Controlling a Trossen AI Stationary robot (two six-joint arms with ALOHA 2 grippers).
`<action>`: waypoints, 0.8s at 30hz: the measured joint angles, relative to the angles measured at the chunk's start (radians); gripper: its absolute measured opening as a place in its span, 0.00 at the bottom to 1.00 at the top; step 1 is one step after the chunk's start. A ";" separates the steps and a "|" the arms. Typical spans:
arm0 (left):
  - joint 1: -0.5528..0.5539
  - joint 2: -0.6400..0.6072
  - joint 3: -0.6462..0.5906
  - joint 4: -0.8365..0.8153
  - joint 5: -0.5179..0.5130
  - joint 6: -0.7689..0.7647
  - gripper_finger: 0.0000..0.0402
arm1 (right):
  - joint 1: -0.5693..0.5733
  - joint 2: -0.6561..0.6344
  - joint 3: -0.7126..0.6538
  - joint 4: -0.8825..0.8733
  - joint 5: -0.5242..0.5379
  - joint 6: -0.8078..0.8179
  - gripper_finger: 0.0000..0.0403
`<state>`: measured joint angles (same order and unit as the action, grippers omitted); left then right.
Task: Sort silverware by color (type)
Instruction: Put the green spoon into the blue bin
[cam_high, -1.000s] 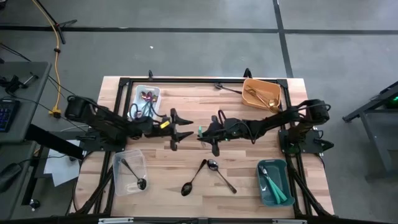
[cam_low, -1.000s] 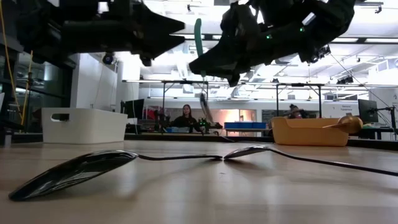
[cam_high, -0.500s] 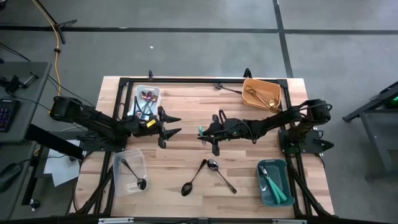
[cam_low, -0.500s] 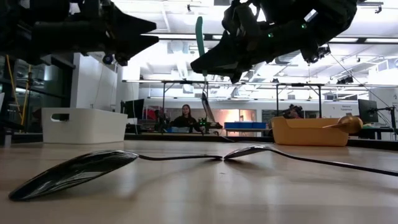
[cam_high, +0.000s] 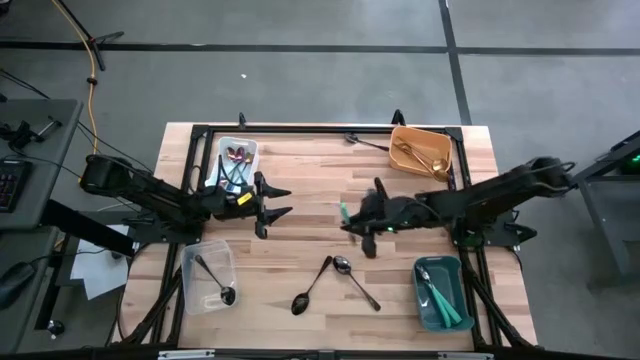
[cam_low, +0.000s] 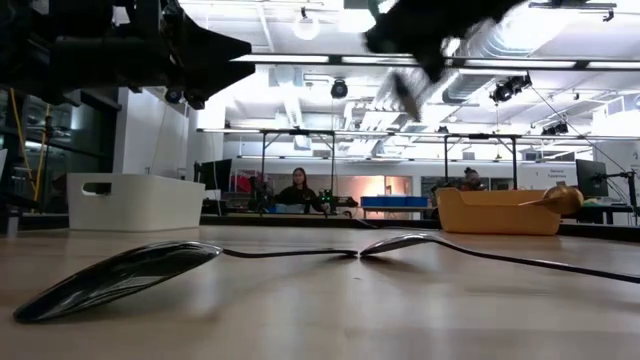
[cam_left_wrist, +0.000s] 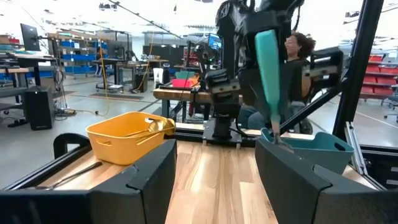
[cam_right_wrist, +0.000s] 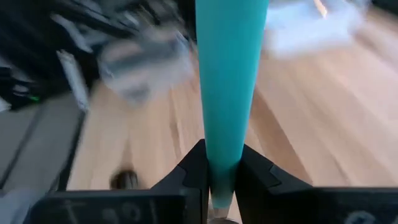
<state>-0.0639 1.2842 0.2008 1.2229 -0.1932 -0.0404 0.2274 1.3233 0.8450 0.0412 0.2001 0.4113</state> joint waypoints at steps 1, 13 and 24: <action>0.000 0.000 0.000 0.000 0.000 0.000 0.53 | 0.024 -0.019 0.023 -0.116 0.037 0.062 0.11; 0.000 0.000 0.003 0.001 0.000 0.000 0.53 | 0.432 0.021 0.382 -1.061 -0.010 0.972 0.11; 0.000 0.000 0.003 -0.005 0.000 -0.035 0.53 | 0.712 0.188 0.406 -1.278 -0.300 1.607 0.11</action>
<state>-0.0639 1.2842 0.2039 1.2182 -0.1928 -0.0757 0.9395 1.5110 1.2514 -1.2369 -0.0995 2.0186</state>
